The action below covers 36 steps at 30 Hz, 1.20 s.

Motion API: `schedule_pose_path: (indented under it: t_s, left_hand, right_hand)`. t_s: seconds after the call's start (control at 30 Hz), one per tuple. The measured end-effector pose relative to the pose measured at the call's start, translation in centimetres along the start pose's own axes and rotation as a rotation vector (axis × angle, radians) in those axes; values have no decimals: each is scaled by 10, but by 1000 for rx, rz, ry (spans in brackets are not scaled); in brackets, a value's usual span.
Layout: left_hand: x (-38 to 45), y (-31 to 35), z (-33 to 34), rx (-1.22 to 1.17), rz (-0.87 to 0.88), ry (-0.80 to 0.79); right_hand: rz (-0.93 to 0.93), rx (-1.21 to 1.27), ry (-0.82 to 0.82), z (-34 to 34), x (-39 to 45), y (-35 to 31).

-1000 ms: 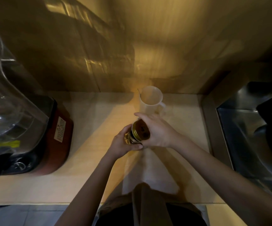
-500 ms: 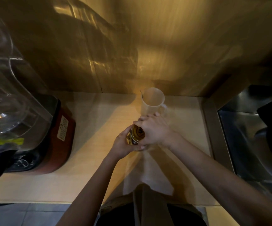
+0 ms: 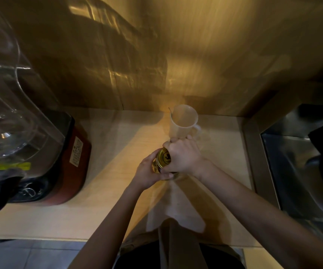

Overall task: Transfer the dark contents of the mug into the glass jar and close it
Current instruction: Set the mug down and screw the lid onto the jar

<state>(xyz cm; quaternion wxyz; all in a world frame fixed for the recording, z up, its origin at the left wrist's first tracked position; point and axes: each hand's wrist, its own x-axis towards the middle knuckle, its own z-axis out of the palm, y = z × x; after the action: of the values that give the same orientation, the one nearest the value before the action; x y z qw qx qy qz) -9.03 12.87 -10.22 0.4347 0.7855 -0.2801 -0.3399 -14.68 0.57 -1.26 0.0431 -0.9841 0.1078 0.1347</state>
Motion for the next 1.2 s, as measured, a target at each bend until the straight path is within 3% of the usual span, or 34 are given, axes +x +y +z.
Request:
schedule_pose_path:
  t_s: [0.63, 1.03, 1.2]
  left_hand:
    - [1, -4, 3, -53, -4, 17]
    - [3, -12, 5, -17, -12, 6]
    - [3, -10, 5, -33, -11, 22]
  right_hand:
    - [-5, -63, 46, -1, 2, -3]
    - [186, -37, 141, 8, 1, -8]
    - [272, 118, -10, 2, -8, 9]
